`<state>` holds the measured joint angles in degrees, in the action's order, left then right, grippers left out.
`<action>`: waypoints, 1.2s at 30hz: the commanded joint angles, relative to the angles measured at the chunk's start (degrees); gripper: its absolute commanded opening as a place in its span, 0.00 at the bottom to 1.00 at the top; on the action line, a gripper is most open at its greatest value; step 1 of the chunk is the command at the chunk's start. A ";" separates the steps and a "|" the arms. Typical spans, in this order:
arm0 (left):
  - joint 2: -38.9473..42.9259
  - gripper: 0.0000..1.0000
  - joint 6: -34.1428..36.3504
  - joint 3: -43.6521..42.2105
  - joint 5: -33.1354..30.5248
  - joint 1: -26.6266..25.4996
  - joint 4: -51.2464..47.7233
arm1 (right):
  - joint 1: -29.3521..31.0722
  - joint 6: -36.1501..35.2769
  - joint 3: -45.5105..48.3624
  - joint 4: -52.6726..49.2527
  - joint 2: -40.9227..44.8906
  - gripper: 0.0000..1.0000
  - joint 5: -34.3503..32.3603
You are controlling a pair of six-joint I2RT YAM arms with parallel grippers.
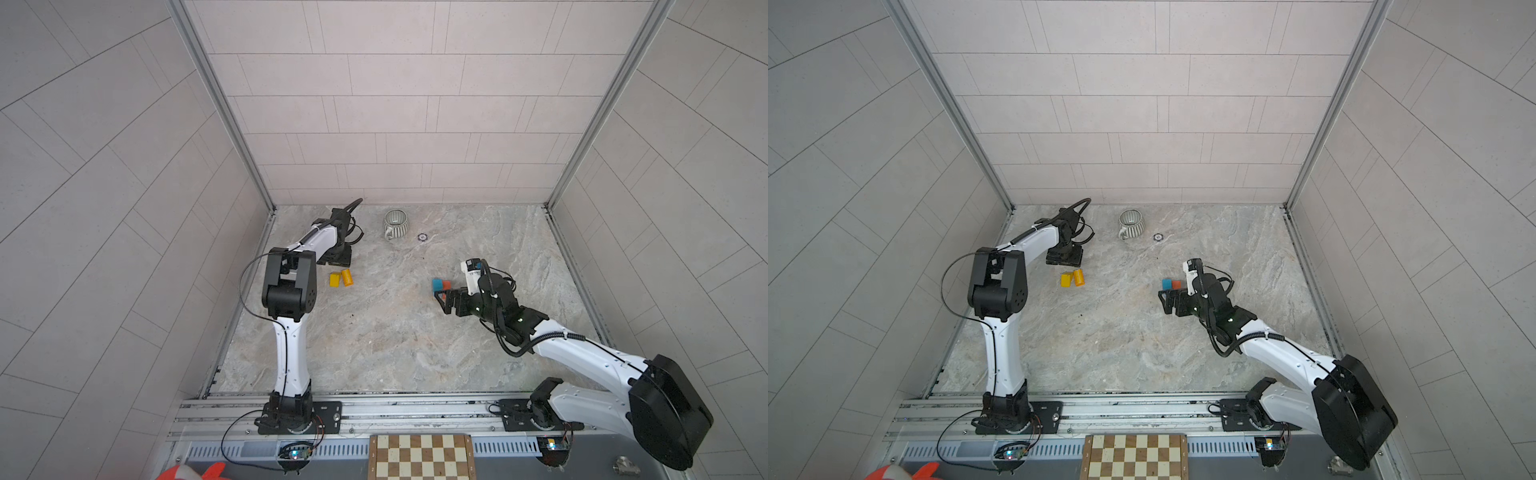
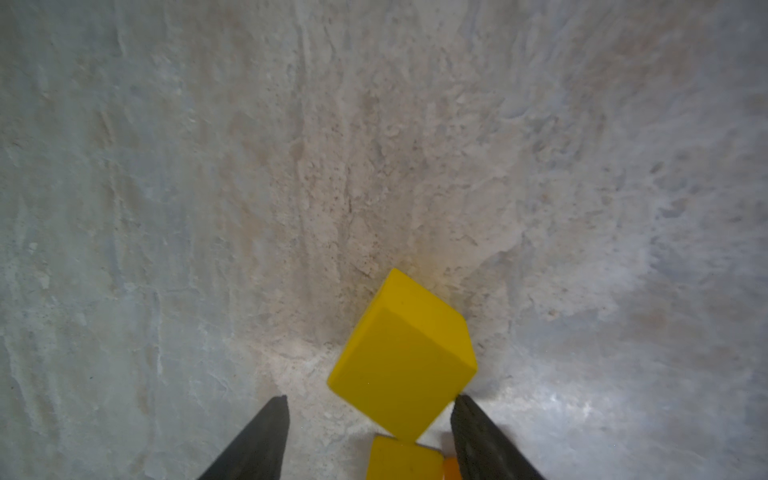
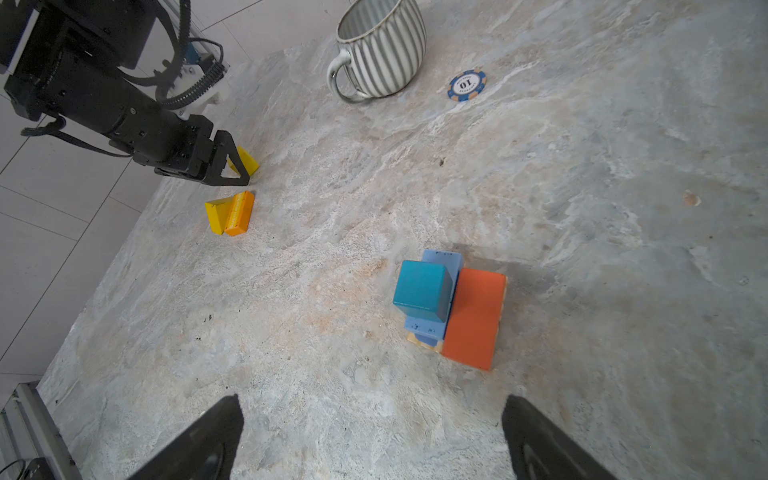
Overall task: Build the wood block tower
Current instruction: 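Grasp the small yellow cube with the left gripper while the right gripper withdraws, then carry the yellow cube with the left gripper over the block structure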
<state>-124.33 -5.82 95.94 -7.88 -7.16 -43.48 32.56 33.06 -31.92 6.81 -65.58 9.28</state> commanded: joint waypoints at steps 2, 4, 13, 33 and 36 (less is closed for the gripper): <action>-1.56 0.65 0.55 3.93 -0.13 0.56 -0.84 | -0.16 0.30 -1.30 1.04 -0.09 0.99 -0.02; -2.33 0.65 0.60 5.26 0.03 0.65 -1.12 | -0.22 0.16 -1.35 0.98 -0.16 0.99 -0.02; -4.81 0.58 0.14 8.47 1.46 0.83 -2.04 | -0.26 -0.10 -1.47 0.70 -0.51 0.99 -0.18; -2.29 0.30 -3.98 9.33 -0.14 0.78 -4.86 | -0.22 -0.41 -2.02 -0.56 -0.91 0.99 -0.50; -0.28 0.30 -6.60 9.80 0.49 0.77 -6.71 | -0.51 -0.56 -2.02 -1.18 -0.44 0.99 -0.80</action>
<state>-128.27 -9.45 103.88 -6.74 -6.76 -46.57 32.45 32.99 -32.82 6.79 -66.85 9.23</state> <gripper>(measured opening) 0.336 0.992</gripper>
